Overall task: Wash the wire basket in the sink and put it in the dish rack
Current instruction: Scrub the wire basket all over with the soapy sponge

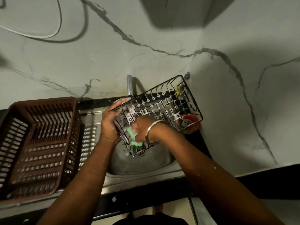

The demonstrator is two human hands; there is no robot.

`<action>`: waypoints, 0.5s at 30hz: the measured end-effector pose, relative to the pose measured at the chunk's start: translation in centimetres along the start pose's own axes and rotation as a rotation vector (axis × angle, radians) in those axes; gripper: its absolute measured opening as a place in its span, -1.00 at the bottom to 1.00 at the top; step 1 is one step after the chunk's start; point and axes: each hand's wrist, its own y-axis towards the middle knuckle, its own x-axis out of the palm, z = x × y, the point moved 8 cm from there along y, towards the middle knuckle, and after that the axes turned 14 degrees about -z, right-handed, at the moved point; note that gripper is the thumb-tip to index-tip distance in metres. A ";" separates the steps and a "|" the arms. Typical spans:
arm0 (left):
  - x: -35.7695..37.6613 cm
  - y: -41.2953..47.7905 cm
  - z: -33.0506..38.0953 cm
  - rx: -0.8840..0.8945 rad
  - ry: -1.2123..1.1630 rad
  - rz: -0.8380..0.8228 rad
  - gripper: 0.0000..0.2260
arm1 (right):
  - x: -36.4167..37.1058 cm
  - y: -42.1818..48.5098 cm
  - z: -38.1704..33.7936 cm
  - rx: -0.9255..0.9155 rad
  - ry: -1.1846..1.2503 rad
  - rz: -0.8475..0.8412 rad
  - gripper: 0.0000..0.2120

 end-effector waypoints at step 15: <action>0.5 0.5 0.8 0.090 -0.023 -0.038 -0.61 | -0.2 0.2 -0.2 -0.090 0.281 0.061 -0.78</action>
